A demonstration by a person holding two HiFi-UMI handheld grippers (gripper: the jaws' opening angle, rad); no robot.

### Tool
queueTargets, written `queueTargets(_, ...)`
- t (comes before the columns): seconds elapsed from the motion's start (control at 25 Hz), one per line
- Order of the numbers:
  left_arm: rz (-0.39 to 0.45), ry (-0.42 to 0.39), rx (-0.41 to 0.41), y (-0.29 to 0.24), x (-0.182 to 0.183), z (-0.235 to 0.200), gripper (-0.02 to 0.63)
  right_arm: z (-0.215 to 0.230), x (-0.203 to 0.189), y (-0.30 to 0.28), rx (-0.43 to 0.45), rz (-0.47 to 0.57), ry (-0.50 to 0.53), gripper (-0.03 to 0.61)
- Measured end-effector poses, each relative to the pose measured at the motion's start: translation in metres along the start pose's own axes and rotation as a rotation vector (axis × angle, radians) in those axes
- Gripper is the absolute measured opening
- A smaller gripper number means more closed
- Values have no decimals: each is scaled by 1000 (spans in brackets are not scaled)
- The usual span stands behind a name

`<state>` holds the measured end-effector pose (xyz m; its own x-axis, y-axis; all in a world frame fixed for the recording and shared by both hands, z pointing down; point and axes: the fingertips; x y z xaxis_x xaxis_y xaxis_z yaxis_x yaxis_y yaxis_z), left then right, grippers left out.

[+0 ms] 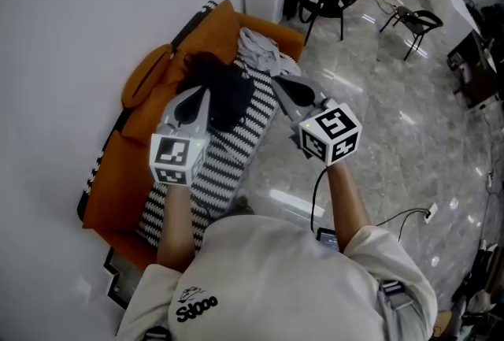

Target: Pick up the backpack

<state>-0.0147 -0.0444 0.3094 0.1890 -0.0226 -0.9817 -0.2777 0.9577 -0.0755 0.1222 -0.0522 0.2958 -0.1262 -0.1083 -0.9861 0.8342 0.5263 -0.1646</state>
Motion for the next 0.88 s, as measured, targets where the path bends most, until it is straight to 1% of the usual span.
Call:
queueTargets(0.2, -21, 11, -1, -33, -16, -35, 11, 18, -10, -46, 3, -56, -3, 2)
queueTargets(0.4, -31, 15, -12, -62, -26, -61, 11, 38, -5, -81, -8, -52, -31, 3)
queueTargets(0.56, -39, 53, -27, -78, -32, -77, 11, 49, -3, -105, -13, -61, -19, 3)
queueTargets(0.76, -48, 67, -25, -96, -42, -96, 11, 58, -5, -131, 10, -80, -32, 3)
queueTargets(0.88, -67, 71, -17, -108, -52, -107, 11, 67, -7, -148, 29, -90, -47, 3)
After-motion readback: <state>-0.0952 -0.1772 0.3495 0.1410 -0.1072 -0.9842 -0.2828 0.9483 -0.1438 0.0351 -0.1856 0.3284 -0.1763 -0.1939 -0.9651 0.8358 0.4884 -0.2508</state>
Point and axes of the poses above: the fingertips, and each gripper's own axes: y backward along the fingers, z to its right, x out of its top, and after that the axes turned 11 degrees about x, right-handed
